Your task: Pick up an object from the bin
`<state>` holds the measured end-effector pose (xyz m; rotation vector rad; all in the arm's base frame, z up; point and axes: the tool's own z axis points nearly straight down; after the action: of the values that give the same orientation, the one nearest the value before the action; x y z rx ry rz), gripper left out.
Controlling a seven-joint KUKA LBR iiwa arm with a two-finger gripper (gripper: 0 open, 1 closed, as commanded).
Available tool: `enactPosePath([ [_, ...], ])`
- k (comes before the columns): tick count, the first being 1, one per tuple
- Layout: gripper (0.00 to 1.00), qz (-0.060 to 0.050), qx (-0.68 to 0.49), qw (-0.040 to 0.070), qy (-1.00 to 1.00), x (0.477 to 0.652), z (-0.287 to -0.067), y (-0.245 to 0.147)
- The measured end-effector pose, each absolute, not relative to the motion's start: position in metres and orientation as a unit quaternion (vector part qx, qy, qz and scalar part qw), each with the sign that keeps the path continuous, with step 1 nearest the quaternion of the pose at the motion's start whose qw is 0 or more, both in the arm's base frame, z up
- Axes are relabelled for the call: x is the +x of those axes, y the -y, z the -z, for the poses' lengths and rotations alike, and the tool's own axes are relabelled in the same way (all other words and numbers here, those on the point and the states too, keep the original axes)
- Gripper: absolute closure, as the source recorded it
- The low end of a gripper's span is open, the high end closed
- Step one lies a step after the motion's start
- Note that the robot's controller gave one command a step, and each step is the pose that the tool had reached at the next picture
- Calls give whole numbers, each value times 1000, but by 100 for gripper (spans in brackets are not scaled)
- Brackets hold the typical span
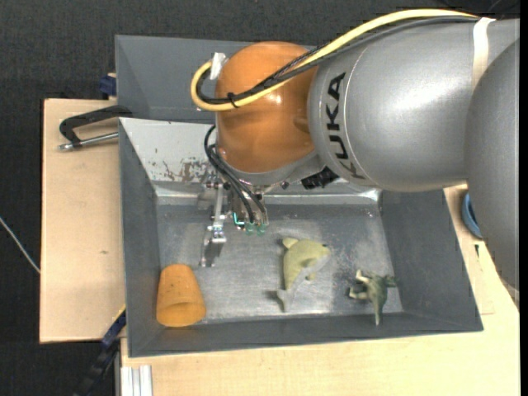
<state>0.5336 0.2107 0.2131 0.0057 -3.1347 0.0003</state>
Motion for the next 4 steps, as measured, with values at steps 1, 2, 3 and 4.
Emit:
enactPosePath([
  [1,0,0,34,-9,999,518,-124,-225],
  [2,0,1,71,-11,997,518,-121,-225],
  [3,0,0,178,-10,984,526,-119,-231],
  [4,0,-7,298,-6,955,506,-74,-227],
])
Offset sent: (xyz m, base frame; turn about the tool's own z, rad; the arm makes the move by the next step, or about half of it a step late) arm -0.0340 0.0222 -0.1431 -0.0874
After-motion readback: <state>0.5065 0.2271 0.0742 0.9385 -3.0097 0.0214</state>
